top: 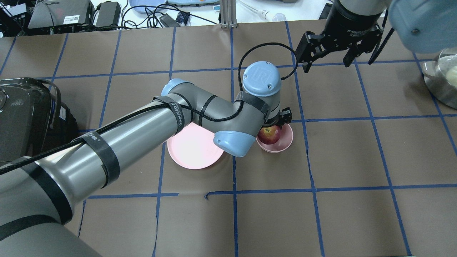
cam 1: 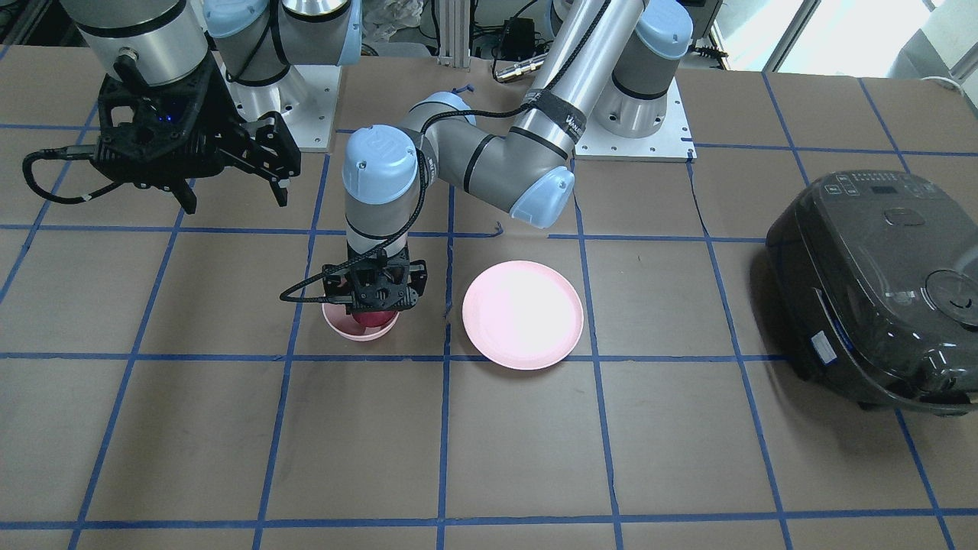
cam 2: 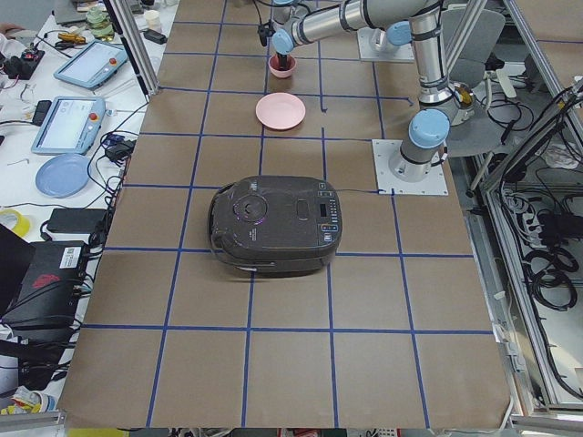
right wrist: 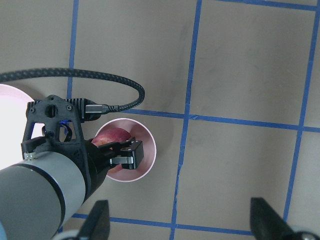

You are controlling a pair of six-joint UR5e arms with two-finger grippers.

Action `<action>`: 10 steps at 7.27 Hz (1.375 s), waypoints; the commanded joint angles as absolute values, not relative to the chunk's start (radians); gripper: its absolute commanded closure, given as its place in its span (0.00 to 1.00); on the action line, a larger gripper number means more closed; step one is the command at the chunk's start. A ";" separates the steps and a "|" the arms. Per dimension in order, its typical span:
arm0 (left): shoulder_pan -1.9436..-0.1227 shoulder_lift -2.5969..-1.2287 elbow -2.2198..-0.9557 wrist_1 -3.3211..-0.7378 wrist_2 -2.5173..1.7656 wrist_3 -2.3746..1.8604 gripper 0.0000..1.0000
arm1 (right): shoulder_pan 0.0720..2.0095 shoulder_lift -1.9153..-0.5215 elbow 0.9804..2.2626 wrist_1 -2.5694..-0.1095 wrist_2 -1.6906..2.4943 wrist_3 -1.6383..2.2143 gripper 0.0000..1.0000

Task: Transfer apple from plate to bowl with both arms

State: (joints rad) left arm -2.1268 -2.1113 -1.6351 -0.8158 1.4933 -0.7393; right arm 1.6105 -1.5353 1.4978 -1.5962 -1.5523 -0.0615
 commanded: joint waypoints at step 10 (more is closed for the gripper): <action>-1.834 -1.800 -1.783 -0.898 1.442 -0.362 0.00 | 1.611 -1.536 1.499 -1.606 -1.554 -0.002 0.00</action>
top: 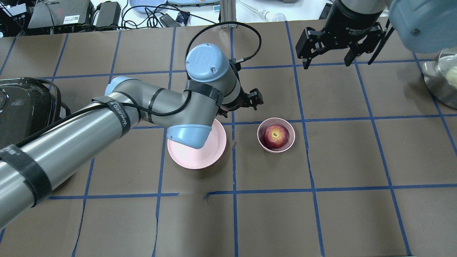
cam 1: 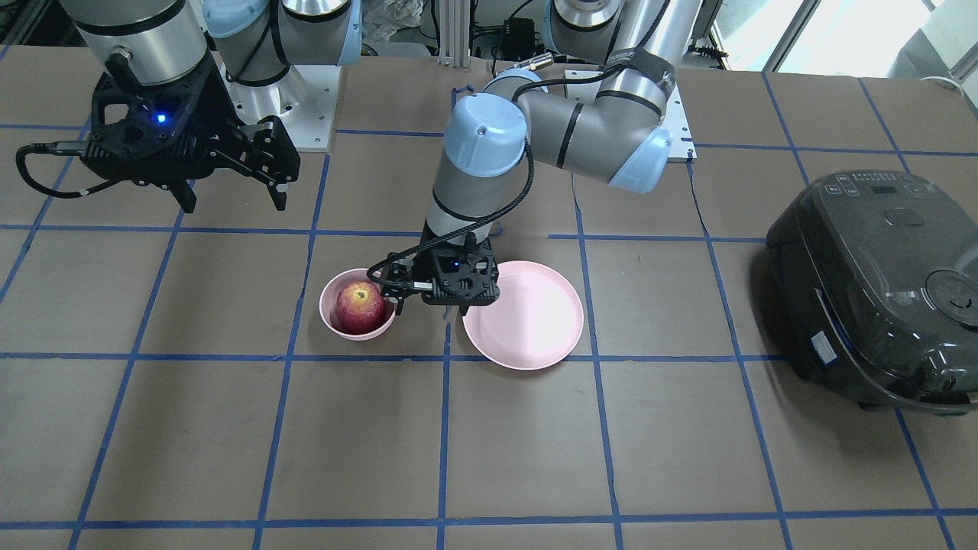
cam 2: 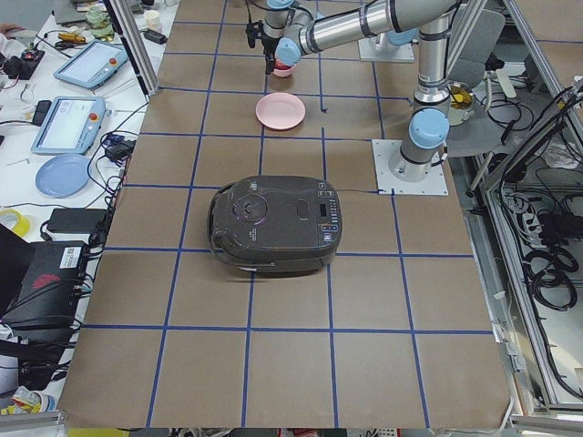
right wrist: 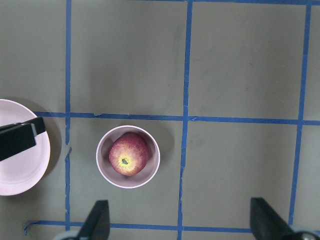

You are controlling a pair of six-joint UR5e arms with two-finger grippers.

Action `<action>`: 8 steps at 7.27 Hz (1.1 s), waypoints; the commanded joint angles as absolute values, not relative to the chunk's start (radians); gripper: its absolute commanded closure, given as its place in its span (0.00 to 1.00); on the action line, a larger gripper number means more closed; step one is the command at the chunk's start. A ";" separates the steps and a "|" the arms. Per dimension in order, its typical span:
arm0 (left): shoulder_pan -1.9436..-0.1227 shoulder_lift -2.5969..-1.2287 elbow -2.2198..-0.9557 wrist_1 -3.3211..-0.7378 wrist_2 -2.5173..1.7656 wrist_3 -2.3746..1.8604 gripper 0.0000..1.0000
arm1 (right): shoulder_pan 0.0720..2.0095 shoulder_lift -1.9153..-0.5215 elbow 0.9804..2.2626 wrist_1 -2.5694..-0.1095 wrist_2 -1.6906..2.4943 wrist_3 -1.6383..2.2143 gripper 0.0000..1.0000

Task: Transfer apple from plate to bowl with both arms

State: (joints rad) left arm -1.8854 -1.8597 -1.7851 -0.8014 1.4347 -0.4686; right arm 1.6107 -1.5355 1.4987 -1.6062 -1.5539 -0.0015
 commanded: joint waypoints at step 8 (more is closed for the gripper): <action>-1.575 -1.652 -1.457 -1.574 1.531 -0.133 0.00 | 1.611 -1.536 1.499 -1.605 -1.552 -0.002 0.00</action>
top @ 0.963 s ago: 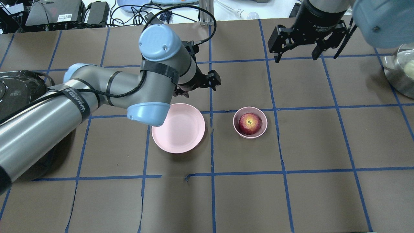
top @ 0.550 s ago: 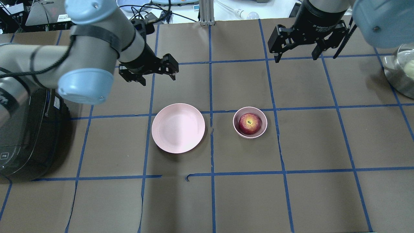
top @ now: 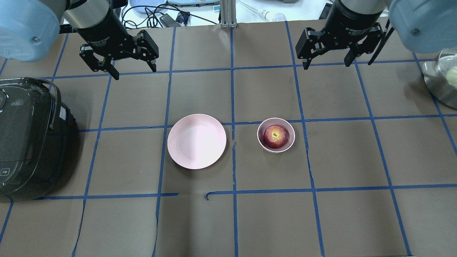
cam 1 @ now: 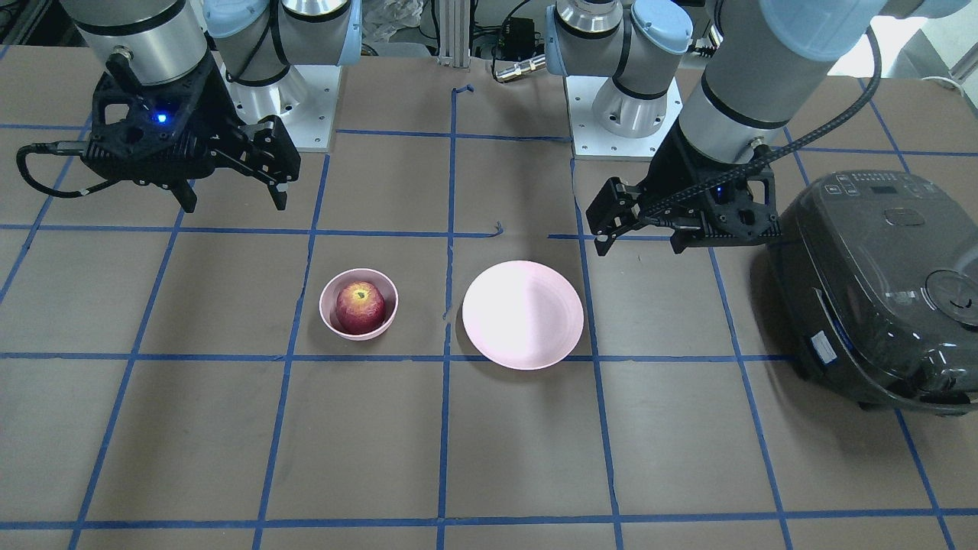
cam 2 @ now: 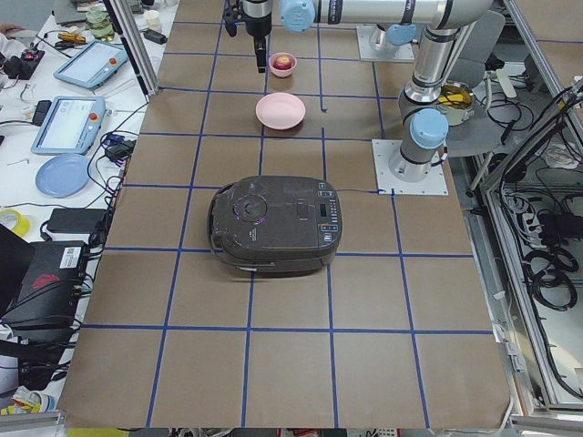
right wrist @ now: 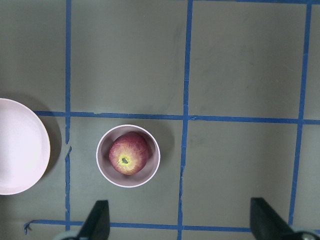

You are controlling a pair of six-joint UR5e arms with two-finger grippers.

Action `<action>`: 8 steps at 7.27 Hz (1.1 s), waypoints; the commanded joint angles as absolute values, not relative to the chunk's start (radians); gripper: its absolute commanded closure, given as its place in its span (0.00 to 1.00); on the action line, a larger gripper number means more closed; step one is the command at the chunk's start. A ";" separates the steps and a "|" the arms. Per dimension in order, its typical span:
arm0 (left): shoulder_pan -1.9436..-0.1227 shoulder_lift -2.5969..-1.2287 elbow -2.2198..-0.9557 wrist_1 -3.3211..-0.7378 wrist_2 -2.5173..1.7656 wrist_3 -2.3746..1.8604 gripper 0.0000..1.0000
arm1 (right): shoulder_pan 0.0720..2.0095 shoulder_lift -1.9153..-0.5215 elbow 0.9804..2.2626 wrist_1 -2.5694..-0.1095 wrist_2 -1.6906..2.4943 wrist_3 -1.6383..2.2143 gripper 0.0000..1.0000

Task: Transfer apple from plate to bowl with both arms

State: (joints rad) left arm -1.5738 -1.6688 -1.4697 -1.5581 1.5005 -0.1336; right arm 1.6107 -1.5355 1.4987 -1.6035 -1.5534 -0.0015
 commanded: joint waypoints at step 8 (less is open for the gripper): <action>-1.578 -1.634 -1.471 -1.618 1.601 -0.126 0.00 | 1.612 -1.534 1.499 -1.609 -1.552 -0.003 0.00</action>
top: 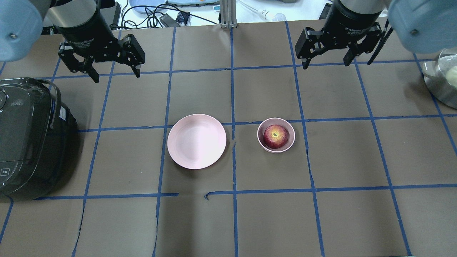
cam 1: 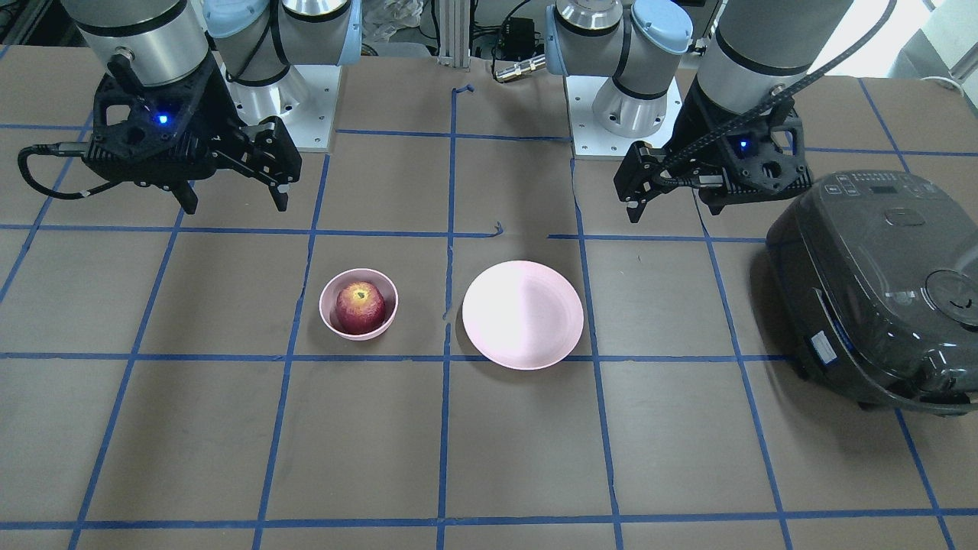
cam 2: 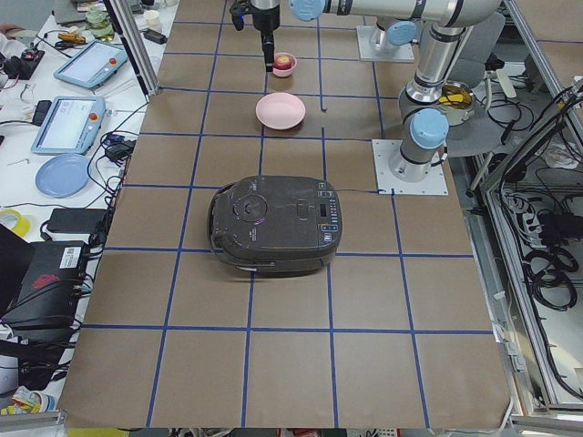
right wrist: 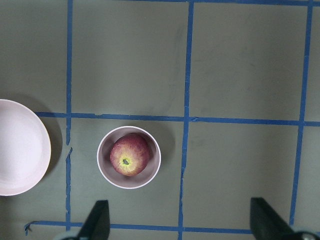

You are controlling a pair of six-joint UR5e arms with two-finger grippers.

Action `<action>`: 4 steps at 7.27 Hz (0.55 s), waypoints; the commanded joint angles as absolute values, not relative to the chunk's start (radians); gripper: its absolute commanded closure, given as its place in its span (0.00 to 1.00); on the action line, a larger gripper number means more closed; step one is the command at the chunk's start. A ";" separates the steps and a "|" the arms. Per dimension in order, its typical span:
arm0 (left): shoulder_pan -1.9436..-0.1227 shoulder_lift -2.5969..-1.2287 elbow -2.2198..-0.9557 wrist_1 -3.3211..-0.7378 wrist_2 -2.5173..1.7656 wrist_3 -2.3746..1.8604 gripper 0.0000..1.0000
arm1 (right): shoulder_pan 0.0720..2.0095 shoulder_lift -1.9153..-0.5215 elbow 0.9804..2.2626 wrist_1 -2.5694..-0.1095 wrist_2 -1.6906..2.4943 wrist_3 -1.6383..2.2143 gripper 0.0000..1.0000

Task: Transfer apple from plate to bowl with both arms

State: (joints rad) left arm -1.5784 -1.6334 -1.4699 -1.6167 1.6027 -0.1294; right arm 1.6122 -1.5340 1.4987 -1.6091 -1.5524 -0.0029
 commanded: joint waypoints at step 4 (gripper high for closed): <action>-1.580 -1.632 -1.468 -1.618 1.560 -0.118 0.00 | 1.611 -1.534 1.499 -1.609 -1.552 -0.003 0.00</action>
